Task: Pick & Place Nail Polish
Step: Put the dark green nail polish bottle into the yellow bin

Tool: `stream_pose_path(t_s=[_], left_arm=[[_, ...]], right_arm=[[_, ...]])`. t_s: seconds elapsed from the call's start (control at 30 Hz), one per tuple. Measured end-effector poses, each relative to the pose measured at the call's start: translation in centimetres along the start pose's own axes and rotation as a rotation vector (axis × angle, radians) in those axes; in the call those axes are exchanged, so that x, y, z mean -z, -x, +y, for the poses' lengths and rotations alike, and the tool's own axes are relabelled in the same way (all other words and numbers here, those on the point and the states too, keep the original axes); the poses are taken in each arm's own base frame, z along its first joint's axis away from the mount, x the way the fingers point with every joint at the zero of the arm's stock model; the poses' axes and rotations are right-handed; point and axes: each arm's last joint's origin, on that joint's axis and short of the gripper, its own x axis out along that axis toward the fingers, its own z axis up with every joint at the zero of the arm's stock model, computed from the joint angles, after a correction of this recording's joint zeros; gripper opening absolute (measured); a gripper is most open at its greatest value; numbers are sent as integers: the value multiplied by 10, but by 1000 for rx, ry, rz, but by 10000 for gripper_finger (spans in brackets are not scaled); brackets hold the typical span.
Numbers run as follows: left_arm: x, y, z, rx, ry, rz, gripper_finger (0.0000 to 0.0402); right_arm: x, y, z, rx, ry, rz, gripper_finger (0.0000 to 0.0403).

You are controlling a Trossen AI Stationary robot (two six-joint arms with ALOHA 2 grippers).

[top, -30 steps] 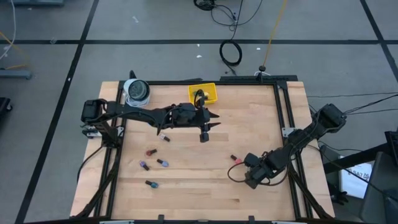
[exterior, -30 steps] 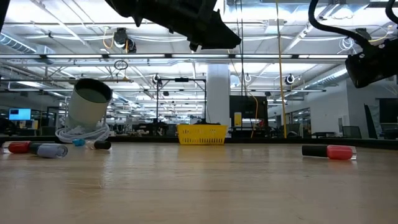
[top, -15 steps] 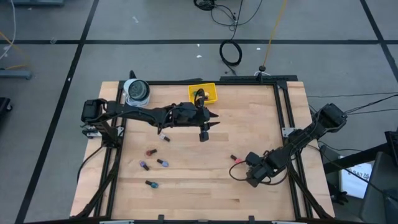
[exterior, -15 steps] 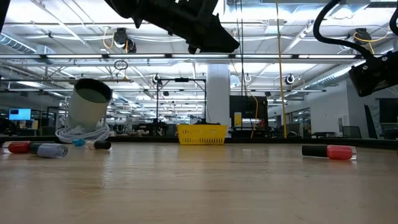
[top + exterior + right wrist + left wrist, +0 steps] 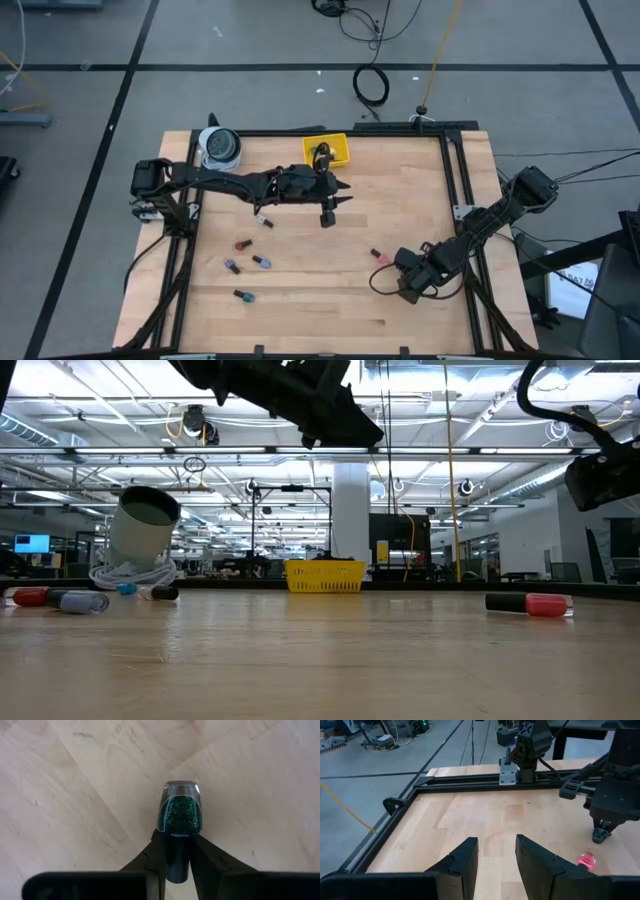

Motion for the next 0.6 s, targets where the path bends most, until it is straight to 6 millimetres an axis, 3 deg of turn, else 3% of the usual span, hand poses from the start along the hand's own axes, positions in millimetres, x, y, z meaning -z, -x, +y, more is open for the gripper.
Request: stream_pose_path(t_s=[0.23,0.6], left_arm=[[1,0,0,0,0,5,127],[1,0,1,-2,0,7,127]], right_arm=[[1,5,-1,-23,28,-3,52],[0,56,-17,-116,87,-238,52]])
